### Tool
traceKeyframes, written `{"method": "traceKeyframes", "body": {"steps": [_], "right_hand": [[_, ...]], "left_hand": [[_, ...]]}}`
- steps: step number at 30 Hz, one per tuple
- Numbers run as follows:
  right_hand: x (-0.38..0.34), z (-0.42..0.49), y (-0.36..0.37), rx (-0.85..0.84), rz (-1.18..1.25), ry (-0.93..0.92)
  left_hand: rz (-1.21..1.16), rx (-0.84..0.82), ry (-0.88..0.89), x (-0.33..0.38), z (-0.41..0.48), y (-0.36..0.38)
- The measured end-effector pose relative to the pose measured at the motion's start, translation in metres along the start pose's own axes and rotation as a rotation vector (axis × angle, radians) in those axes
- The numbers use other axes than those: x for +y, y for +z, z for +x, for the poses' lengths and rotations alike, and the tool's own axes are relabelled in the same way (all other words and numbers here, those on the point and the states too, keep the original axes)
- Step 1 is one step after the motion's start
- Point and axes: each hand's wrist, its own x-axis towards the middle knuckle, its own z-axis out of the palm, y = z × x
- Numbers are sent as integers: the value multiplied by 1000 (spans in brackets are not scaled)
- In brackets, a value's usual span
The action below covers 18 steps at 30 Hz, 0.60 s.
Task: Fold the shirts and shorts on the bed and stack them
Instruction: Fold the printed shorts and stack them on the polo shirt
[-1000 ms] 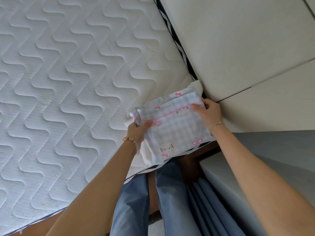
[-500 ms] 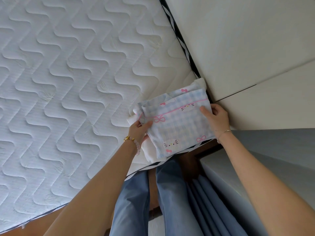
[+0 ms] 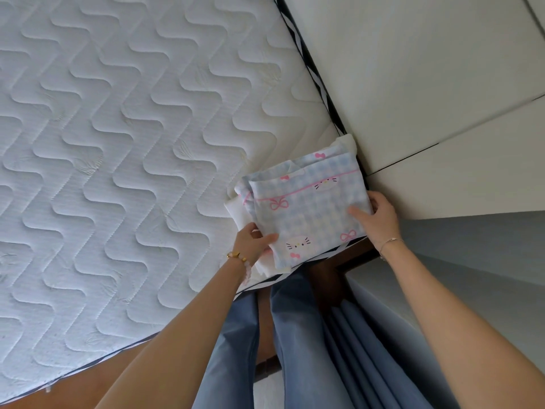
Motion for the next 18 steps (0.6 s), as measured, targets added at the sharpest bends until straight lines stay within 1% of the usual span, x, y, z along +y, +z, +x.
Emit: {"method": "traceKeyframes", "body": {"steps": [3,6,9,11,13,16,18], "right_hand": [[-18,-18,-11,35,-187,-104],[-57,-44,-22,39,-328,-240],[-113,-76,-32,69,-411,-414],[-154,-99,-35,75,-427,-518],[-193,-124,-37,100,-448,-620],[-243,-161,-33,145,-477,-791],[-270,-184,-26,166,-491,-889]], "left_hand": [[125,23,61,13,-21,-21],[253,90,213,38,-54,-53],[457,152,472,76,-94,-85],[667,217,656,103,-122,-107],[859,294,802,129,-154,-128],[1047,461,1022,161,-202,-160],[1102,576,1137,175,-232,-181]]}}
